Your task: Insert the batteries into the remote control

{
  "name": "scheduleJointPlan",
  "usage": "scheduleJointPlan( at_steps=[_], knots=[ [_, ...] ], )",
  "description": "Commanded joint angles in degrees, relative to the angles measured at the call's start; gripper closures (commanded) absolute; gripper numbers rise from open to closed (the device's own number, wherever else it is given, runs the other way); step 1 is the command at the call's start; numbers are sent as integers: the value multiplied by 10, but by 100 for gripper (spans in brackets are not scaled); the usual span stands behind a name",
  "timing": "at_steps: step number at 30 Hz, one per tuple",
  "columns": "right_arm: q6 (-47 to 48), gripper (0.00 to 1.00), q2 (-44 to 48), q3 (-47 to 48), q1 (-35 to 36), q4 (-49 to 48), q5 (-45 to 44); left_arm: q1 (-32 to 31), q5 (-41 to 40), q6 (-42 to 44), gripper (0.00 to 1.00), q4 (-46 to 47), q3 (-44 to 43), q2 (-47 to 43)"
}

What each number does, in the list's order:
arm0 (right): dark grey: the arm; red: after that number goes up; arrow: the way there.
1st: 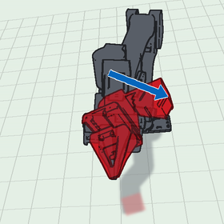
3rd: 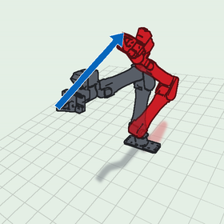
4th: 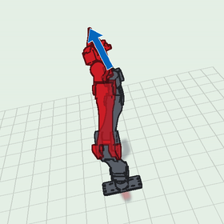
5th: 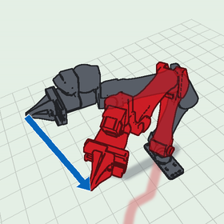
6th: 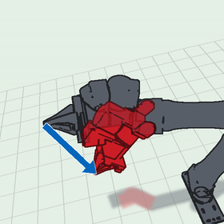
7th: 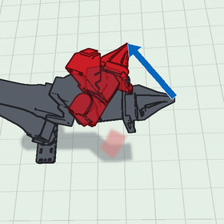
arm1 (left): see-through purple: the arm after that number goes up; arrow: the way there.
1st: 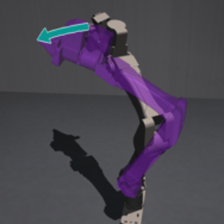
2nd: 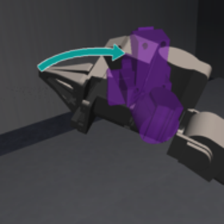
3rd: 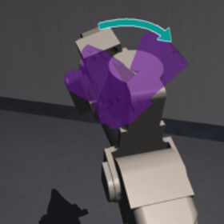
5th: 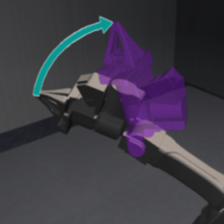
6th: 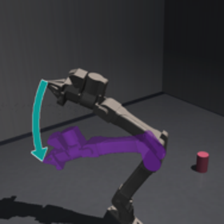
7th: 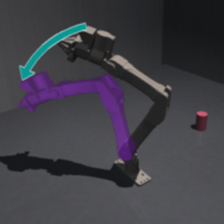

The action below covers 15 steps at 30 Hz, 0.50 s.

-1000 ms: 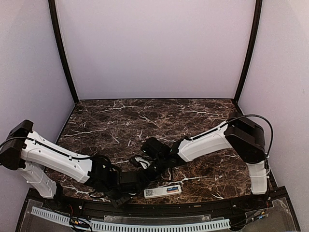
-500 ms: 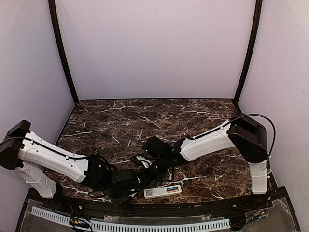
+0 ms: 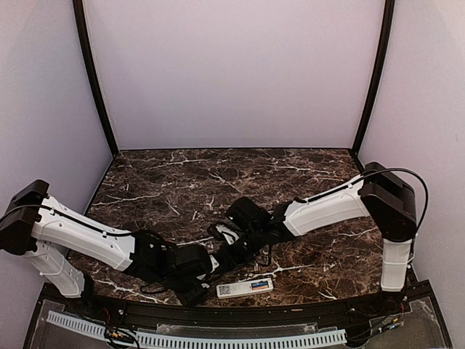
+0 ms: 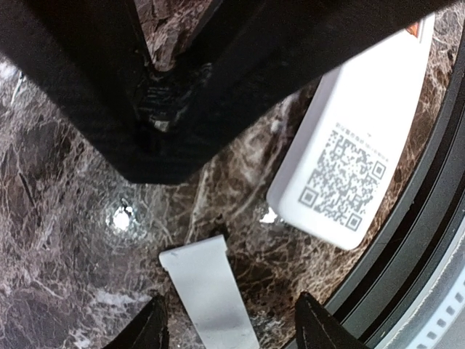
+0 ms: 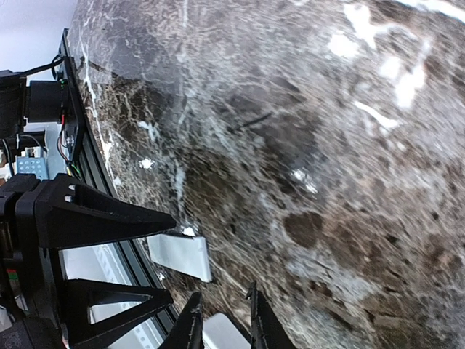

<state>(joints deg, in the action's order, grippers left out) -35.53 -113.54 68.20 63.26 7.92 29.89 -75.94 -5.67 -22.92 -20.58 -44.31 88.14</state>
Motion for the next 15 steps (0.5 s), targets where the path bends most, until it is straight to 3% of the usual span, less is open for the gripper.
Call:
scheduleJointPlan(
  at_steps=[1,9,15],
  knots=[
    [5,77,31,-24,-8,5,-20,8,26,-6,42,-5,-31,11],
    [12,73,43,-36,-37,42,-67,18,29,-20,41,2,9,-57],
    [25,73,63,-52,-53,56,-88,19,46,-29,40,12,15,-36]
  ],
)
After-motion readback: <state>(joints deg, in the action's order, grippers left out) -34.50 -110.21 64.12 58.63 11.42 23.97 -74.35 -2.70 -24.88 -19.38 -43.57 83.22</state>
